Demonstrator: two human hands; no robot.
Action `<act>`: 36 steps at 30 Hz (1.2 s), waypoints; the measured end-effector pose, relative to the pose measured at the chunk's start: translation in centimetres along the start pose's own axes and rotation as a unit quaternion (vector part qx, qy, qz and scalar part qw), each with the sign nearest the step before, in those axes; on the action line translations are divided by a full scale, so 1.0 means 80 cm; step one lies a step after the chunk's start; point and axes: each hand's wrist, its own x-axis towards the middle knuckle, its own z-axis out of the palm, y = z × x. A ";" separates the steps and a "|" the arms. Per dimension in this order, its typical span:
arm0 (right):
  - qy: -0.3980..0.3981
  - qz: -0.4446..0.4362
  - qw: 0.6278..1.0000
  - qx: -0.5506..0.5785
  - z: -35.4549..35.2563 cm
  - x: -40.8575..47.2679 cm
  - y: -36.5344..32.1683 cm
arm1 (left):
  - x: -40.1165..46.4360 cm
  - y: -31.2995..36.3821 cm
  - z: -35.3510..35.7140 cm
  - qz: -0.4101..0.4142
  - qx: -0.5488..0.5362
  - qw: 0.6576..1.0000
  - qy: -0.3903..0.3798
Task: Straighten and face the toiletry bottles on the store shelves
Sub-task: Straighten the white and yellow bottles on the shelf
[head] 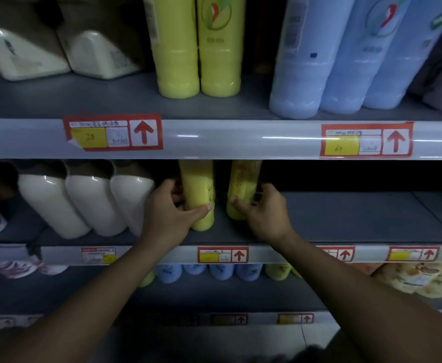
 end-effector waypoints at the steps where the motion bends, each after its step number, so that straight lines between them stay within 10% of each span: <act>1: 0.000 -0.001 1.000 -0.002 0.004 0.003 0.001 | -0.001 -0.003 0.003 0.006 0.001 1.000 0.001; 36: 0.015 -0.003 1.000 -0.024 0.041 0.037 -0.013 | -0.011 -0.026 0.028 0.067 0.078 0.993 0.058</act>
